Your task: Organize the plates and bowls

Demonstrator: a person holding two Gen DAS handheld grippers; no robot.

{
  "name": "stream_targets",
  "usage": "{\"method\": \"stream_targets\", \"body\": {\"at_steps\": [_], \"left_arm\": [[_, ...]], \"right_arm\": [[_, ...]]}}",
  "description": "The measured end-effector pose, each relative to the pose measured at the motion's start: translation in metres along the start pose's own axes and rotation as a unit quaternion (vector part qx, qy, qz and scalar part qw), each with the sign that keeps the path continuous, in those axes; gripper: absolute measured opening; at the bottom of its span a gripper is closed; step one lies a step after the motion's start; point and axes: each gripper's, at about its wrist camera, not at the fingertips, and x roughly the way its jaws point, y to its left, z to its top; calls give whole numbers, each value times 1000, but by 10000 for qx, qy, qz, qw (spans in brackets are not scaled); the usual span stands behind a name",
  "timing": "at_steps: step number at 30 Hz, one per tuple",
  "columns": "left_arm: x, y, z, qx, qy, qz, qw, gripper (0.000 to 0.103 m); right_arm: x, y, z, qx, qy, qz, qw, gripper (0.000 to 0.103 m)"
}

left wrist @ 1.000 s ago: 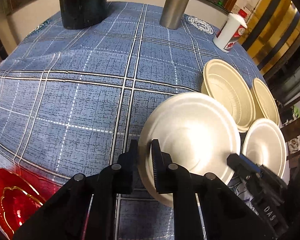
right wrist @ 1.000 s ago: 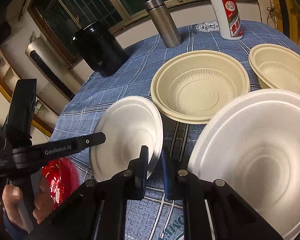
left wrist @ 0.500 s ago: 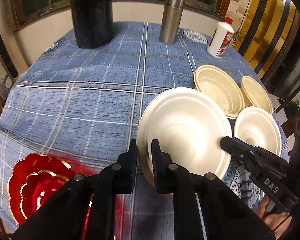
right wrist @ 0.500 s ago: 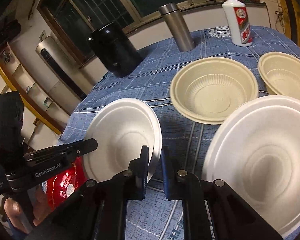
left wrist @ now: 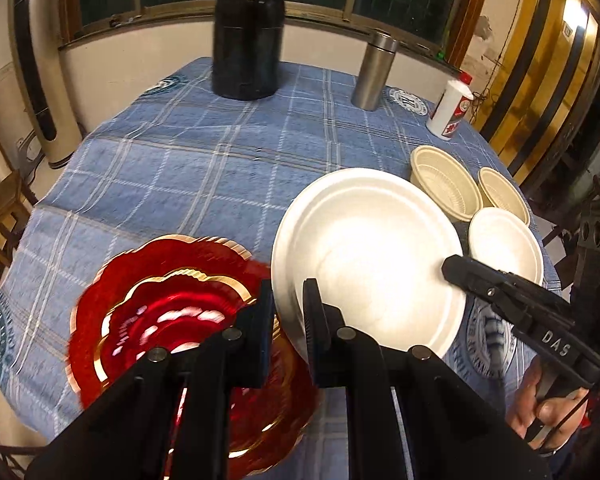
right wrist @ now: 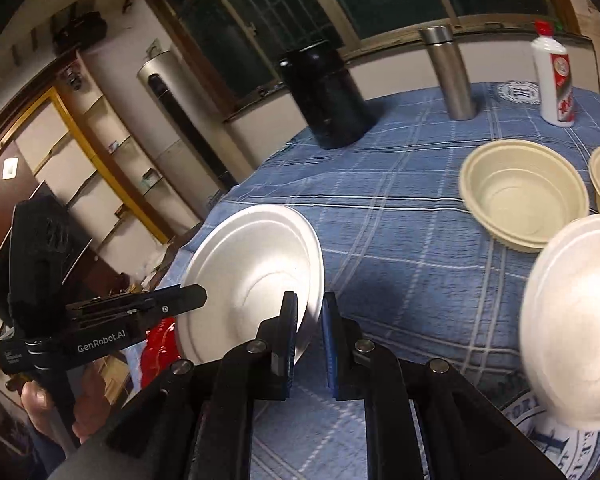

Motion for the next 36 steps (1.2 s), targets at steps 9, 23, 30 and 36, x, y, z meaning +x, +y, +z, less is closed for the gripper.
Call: {"method": "stream_targets", "body": {"at_steps": [9,23,30,36], "left_arm": [[-26,58,-29,-438,-128,154,9988,11],[-10,113,-58,-923,-21,173,9956,12],[2,117,-63,-1012,143,223,9945,12],[6,118,-59,-1041,202,313,9939,12]], "right_arm": [[28,57,-22,-213,380,379,9983,12],[82,99,-52,-418,1093,103,9931,12],[92,96,-52,-414,1247,103,9913,12],[98,95,-54,-475,1303,227,9901,16]]}}
